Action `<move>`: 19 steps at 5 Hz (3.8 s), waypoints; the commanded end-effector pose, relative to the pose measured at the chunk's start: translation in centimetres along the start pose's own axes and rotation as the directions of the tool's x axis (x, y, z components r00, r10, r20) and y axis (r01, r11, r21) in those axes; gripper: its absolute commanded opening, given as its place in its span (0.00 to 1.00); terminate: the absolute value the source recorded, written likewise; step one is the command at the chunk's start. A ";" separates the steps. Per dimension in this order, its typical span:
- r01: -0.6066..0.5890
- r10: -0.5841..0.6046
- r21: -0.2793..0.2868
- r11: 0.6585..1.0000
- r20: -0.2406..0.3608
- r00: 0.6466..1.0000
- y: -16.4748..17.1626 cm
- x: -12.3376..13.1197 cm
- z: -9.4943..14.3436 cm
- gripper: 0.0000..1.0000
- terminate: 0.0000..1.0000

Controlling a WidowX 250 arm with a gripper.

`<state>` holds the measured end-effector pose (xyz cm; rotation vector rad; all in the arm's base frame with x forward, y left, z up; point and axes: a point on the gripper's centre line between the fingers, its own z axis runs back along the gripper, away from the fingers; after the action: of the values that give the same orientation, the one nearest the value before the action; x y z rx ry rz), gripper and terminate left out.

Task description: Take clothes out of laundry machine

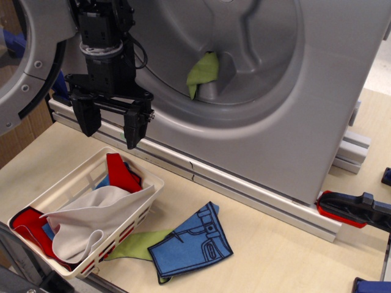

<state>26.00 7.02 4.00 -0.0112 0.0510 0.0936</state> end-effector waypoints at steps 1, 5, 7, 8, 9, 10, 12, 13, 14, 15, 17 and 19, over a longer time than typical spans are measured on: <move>0.000 0.000 0.000 1.000 0.000 1.000 0.0 0.0 0.0 1.00 0.00; 0.151 -0.156 0.042 0.988 0.399 0.904 -2.3 9.1 7.6 1.00 0.00; 0.229 -0.215 0.024 0.973 0.448 0.868 -3.9 13.0 5.8 1.00 0.00; 0.275 -0.236 -0.018 0.961 0.461 0.855 -4.4 14.1 5.1 1.00 0.00; 0.290 -0.221 -0.072 0.954 0.484 0.847 -4.4 14.4 5.0 1.00 0.00; 0.326 -0.220 -0.140 0.935 0.494 0.841 -4.9 14.6 4.5 1.00 0.00; 0.300 -0.205 -0.124 0.946 0.485 0.850 -4.8 14.3 4.2 0.00 0.00; 0.271 -0.161 -0.142 0.952 0.520 0.839 -4.2 13.6 4.6 0.00 0.00; 0.184 -0.084 -0.134 0.974 0.542 0.836 -3.8 12.6 5.0 0.00 0.00; 0.107 -0.034 -0.109 0.988 0.525 0.850 -3.3 9.9 6.3 0.00 0.00; -0.034 0.044 -0.037 0.999 0.320 0.947 -3.6 1.8 5.6 0.00 0.00; -0.157 0.155 0.013 0.988 0.105 0.982 -3.5 -4.8 0.9 0.00 0.00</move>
<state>20.77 3.90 3.17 0.0193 -0.0209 0.2593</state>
